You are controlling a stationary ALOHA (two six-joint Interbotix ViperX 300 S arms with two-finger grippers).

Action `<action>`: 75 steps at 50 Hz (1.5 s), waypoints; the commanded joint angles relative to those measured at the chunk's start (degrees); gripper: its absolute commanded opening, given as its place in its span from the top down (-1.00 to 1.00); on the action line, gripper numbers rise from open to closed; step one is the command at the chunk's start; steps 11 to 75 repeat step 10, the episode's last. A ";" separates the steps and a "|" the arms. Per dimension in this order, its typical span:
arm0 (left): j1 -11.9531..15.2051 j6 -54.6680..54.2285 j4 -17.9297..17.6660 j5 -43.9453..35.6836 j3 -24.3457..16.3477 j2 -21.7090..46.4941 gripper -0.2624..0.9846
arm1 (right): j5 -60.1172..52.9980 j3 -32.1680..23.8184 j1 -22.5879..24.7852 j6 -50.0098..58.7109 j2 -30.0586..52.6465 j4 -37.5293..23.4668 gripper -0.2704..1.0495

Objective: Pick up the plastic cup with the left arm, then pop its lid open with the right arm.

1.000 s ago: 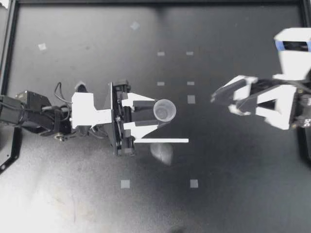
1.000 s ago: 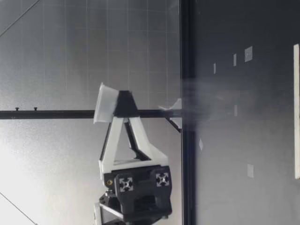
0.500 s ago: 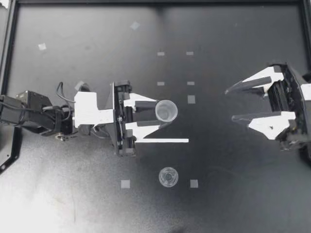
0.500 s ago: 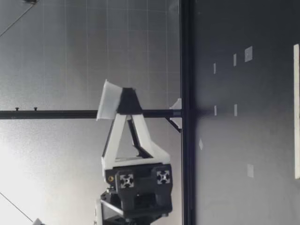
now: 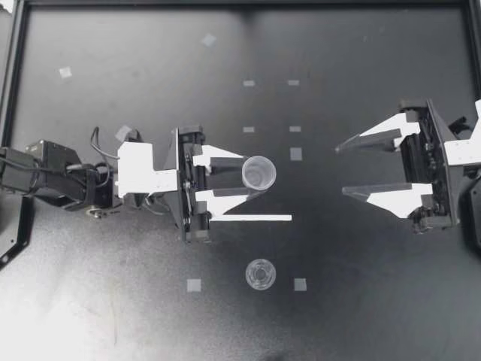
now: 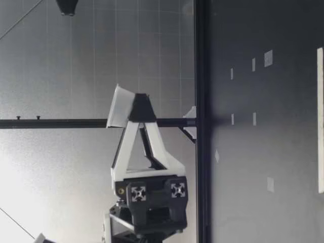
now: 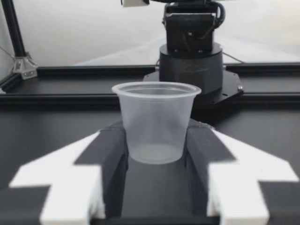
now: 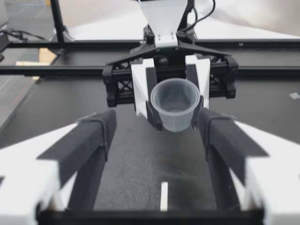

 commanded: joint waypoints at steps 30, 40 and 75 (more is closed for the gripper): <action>0.18 -0.09 0.09 -0.26 -1.14 -0.79 0.16 | -0.53 -0.88 -0.44 0.18 -0.53 0.18 -0.46; 0.18 -0.09 0.09 -0.26 -1.14 -0.79 0.16 | -0.53 -0.88 -0.44 0.18 -0.53 0.18 -0.46; 0.18 -0.09 0.09 -0.26 -1.14 -0.79 0.16 | -0.53 -0.88 -0.44 0.18 -0.53 0.18 -0.46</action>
